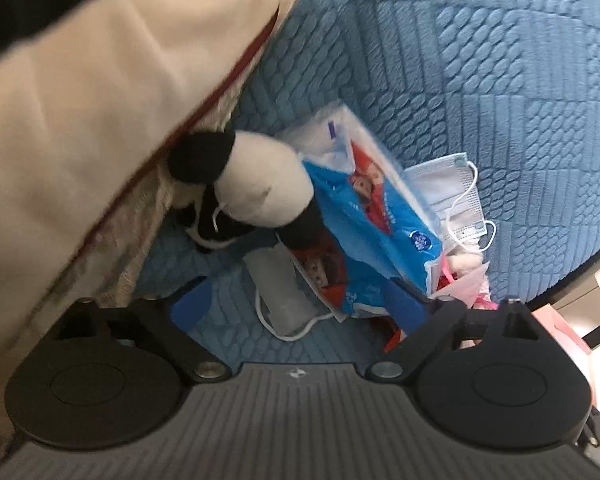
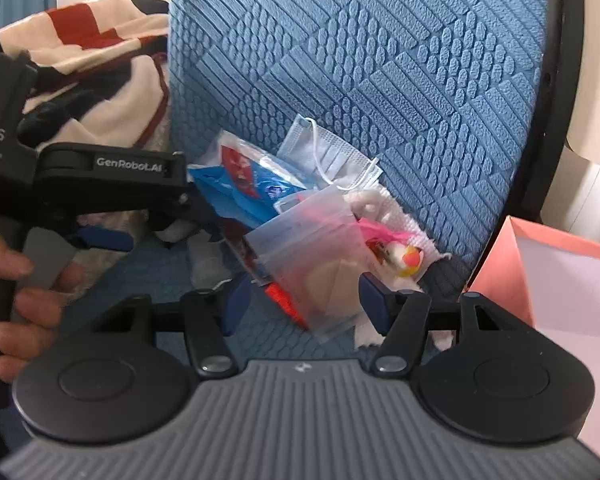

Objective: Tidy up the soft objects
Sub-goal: 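Lower the right tool onto the clear zip bag with beige sponge, then close the right gripper on the zip bag and lift it, then carry the zip bag with the right gripper over the pink box, then open the right gripper to drop the zip bag into the box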

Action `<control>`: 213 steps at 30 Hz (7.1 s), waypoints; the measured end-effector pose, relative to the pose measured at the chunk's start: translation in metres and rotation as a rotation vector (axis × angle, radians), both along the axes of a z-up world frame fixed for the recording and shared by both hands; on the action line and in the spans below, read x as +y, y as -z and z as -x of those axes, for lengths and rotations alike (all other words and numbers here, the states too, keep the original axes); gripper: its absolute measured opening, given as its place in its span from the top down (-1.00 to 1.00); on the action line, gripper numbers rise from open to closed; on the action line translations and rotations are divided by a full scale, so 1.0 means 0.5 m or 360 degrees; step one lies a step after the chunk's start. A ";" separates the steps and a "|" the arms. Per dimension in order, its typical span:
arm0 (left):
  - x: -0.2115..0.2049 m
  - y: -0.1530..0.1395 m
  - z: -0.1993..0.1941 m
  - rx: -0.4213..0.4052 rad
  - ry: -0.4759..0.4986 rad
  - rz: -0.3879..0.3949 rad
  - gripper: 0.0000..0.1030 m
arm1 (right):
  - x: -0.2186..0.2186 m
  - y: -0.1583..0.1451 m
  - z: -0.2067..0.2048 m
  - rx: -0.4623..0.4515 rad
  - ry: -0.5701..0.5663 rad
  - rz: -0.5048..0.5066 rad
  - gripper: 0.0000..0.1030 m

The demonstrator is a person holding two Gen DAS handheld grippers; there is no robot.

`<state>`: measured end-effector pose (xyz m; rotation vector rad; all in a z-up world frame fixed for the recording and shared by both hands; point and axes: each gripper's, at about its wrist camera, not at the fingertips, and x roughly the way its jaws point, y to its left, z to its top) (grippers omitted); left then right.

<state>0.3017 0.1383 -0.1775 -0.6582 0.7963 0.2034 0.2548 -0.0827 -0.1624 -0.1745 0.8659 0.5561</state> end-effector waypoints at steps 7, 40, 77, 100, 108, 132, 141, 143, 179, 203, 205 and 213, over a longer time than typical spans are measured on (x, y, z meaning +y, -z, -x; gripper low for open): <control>0.009 0.037 -0.041 0.0100 -0.0027 0.0079 -0.20 | 0.016 0.036 -0.048 0.0004 -0.0039 0.0045 -0.22; -0.107 0.076 -0.078 0.0160 0.0147 -0.0271 -0.11 | 0.051 0.174 -0.147 0.0418 0.0031 0.0059 0.06; -0.103 -0.011 0.117 0.0015 0.0160 -0.0266 0.45 | -0.050 0.004 -0.015 0.0373 0.0132 -0.0052 0.12; -0.148 -0.028 0.255 0.0032 0.0229 -0.0338 0.44 | -0.080 -0.037 0.128 0.0410 0.0201 -0.0043 0.12; -0.178 -0.049 0.295 -0.0013 0.0287 -0.0379 0.44 | -0.114 -0.066 0.187 0.0369 0.0228 -0.0019 0.12; -0.238 -0.210 0.359 -0.0205 0.0379 -0.0260 0.44 | -0.174 -0.232 0.248 0.0201 0.0241 -0.0122 0.12; -0.321 -0.276 0.355 -0.0258 0.0419 -0.0253 0.44 | -0.245 -0.289 0.225 0.0151 0.0304 -0.0142 0.12; -0.339 -0.295 0.354 -0.0292 0.0419 -0.0256 0.44 | -0.261 -0.304 0.216 0.0132 0.0309 -0.0149 0.12; -0.646 -0.225 0.211 -0.0128 0.0768 -0.0219 0.43 | -0.551 -0.218 0.122 0.0321 0.0602 0.0034 0.10; -0.687 -0.257 0.231 -0.0220 0.0824 -0.0363 -0.55 | -0.610 -0.186 0.128 0.0434 0.0757 0.0037 -0.65; -0.679 -0.279 0.242 -0.0249 0.0818 -0.0383 -0.56 | -0.607 -0.206 0.130 0.0395 0.0760 0.0040 -0.65; -0.632 -0.372 0.302 -0.0410 0.0787 -0.0436 -0.78 | -0.575 -0.293 0.145 0.0245 0.0747 0.0045 -0.70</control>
